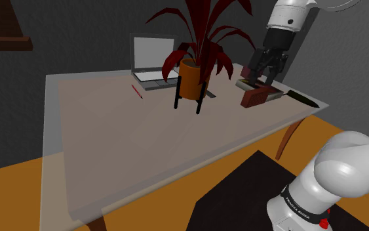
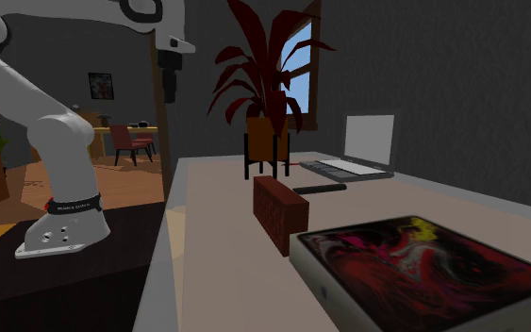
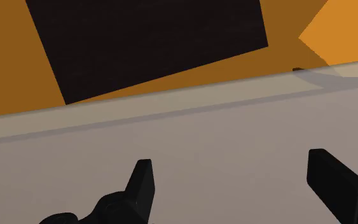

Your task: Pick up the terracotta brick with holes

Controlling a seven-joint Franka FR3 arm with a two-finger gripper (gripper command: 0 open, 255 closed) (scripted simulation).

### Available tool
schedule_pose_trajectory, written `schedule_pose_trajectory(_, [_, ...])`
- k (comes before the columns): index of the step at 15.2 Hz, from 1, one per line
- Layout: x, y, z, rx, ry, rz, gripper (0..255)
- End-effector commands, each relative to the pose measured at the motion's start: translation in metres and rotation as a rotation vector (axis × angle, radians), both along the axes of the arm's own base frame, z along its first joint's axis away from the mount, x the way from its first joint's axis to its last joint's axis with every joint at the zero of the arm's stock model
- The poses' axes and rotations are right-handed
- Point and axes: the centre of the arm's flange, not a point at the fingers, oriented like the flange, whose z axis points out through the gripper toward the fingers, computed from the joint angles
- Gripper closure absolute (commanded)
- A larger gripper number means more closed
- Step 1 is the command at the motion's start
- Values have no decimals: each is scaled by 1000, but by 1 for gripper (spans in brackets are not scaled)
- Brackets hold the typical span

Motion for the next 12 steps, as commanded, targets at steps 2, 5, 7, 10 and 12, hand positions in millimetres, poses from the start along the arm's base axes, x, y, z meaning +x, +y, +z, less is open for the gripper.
schedule_pose_trajectory(2, [10, -6, -5, -4, 1, -31, 0])
schedule_pose_trajectory(5, [39, -27, -19, -14, 4, -122, 0])
schedule_pose_trajectory(7, [57, -42, -28, -21, 5, -184, 0])
schedule_pose_trajectory(10, [82, -67, -42, -32, 8, -276, 0])
schedule_pose_trajectory(12, [98, -85, -51, -39, 10, -337, 0])
